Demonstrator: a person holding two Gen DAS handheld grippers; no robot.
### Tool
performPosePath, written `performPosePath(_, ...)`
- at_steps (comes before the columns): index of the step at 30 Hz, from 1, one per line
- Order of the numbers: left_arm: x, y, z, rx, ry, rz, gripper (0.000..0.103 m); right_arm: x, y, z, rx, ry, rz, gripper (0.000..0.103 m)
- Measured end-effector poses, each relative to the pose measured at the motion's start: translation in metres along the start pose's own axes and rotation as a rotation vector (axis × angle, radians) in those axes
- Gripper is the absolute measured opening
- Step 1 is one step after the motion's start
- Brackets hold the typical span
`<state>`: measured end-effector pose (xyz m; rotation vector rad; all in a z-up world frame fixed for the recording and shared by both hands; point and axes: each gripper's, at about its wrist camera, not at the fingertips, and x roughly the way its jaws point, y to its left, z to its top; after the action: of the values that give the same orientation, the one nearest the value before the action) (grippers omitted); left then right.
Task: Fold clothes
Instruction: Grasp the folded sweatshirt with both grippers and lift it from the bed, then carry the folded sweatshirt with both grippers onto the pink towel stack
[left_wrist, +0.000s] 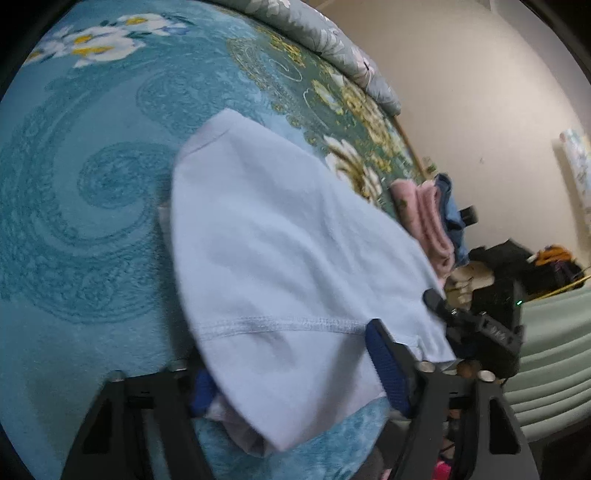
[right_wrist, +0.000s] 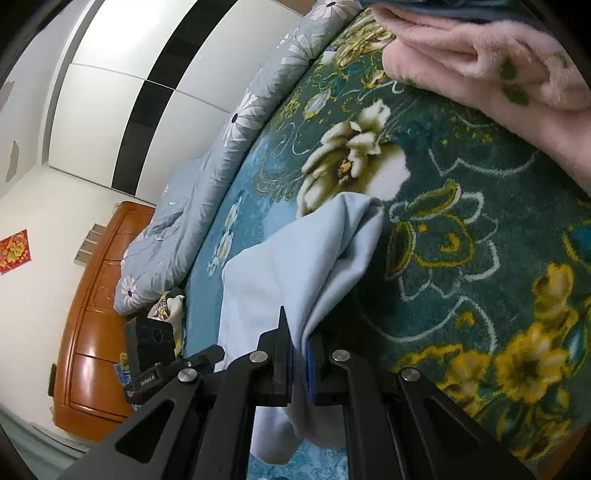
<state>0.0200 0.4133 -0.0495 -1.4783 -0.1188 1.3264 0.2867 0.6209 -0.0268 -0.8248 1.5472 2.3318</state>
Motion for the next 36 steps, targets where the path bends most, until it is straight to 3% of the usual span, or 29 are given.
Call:
performPosePath(1, 0.001, 0.004, 0.0, -0.015, 0.0, -0.003, 0.043, -0.001, -0.001, 0.001, -0.002, 0.0, -0.004, 0.006)
performPosePath(5, 0.002, 0.012, -0.003, -0.061, -0.018, -0.044, 0.022, -0.002, -0.002, 0.002, -0.001, 0.01, -0.011, 0.006)
performPosePath(9, -0.004, -0.001, -0.001, -0.034, -0.051, -0.066, 0.019, -0.01, 0.011, 0.012, -0.056, 0.018, -0.048, 0.006)
performPosePath(16, -0.017, -0.065, 0.019, 0.082, -0.106, -0.138, 0.018, -0.061, 0.05, 0.057, -0.181, -0.016, -0.108, 0.006)
performPosePath(20, -0.018, -0.122, 0.042, 0.177, -0.137, -0.213, 0.018, -0.114, 0.072, 0.093, -0.287, -0.067, -0.141, 0.006)
performPosePath(23, -0.01, -0.178, 0.062, 0.276, -0.145, -0.225, 0.018, -0.156, 0.083, 0.123, -0.365, -0.105, -0.186, 0.006)
performPosePath(26, 0.01, -0.234, 0.08, 0.356, -0.172, -0.227, 0.019, -0.189, 0.076, 0.156, -0.397, -0.129, -0.261, 0.006)
performPosePath(30, 0.059, -0.291, 0.098, 0.42, -0.145, -0.2, 0.019, -0.219, 0.049, 0.201, -0.418, -0.149, -0.355, 0.006)
performPosePath(33, 0.098, -0.31, 0.108, 0.407, -0.125, -0.205, 0.019, -0.23, 0.03, 0.229, -0.445, -0.137, -0.425, 0.006)
performPosePath(36, 0.125, -0.32, 0.103, 0.423, -0.178, -0.208, 0.019, -0.237, 0.005, 0.249, -0.46, -0.152, -0.425, 0.006)
